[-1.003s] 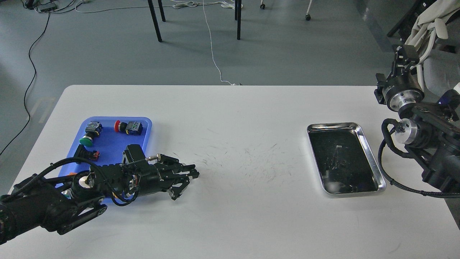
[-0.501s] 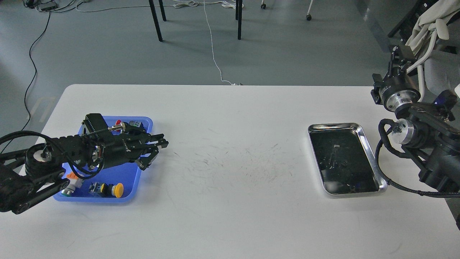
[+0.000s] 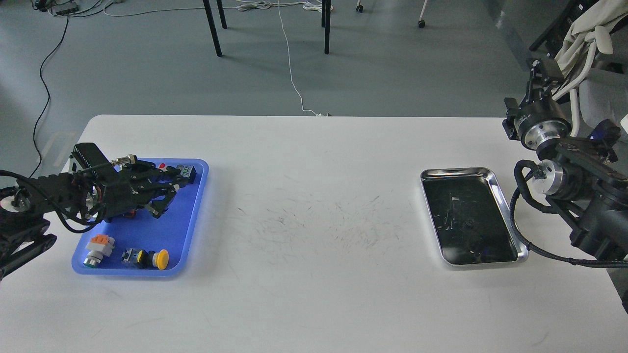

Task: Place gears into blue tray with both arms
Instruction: 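Lower the black gear onto a part in the blue tray, then open the left gripper and raise it away from the blue tray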

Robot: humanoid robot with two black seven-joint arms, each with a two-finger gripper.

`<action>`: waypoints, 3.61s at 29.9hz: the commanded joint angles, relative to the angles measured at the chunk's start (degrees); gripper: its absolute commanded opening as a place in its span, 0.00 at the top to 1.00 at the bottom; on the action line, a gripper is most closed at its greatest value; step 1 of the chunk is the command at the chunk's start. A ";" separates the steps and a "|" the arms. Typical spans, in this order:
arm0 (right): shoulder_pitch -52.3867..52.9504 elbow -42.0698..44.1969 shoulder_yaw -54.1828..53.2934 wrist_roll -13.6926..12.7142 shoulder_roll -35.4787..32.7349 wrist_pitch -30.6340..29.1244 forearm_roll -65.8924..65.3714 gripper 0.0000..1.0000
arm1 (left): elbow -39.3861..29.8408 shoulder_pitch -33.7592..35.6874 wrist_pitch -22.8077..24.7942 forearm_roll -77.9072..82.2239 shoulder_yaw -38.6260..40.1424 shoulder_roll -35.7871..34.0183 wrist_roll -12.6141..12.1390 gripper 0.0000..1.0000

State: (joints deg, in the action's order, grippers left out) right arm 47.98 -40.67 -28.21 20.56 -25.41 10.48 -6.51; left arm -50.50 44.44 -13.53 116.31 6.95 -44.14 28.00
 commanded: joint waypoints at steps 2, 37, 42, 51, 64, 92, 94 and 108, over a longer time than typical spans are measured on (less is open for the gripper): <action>-0.08 -0.11 0.00 0.00 -0.17 -0.02 0.00 0.03 | 2.24 -0.49 -0.18 -1.78 -0.71 0.46 0.00 0.91; 0.27 -0.64 0.00 0.00 -0.17 -0.11 -0.09 0.03 | 9.10 -3.92 -0.97 -3.90 -0.97 4.59 0.00 0.79; 0.28 -0.72 0.00 0.00 -0.25 -0.11 -0.09 0.03 | 10.25 -4.01 -1.06 -3.90 -0.89 4.59 0.00 0.77; 0.28 -1.08 0.00 0.00 -0.34 -0.11 -0.09 0.03 | 10.60 -4.27 -1.06 -5.30 -0.89 4.59 0.00 0.68; 0.36 -3.35 2.36 -0.08 -1.39 -0.28 -0.09 0.03 | 9.98 -3.40 -0.44 -16.70 -0.54 3.45 0.00 0.45; 2.30 -15.31 11.16 -0.79 -9.74 -0.46 0.00 0.03 | -1.17 3.81 8.08 -69.10 1.48 -7.89 0.00 0.32; 2.21 -15.93 11.42 -0.79 -10.27 -0.55 0.00 0.03 | -2.41 3.90 8.52 -72.69 2.53 -8.06 0.00 0.30; 3.52 -16.81 12.30 -0.70 -9.84 0.16 -0.09 0.03 | -2.67 3.73 10.98 -77.72 5.44 -6.13 0.00 0.17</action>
State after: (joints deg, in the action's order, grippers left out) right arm 50.93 -57.47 -15.88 19.78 -35.29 10.52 -6.56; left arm -53.15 48.29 -2.74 39.31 11.22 -50.24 28.00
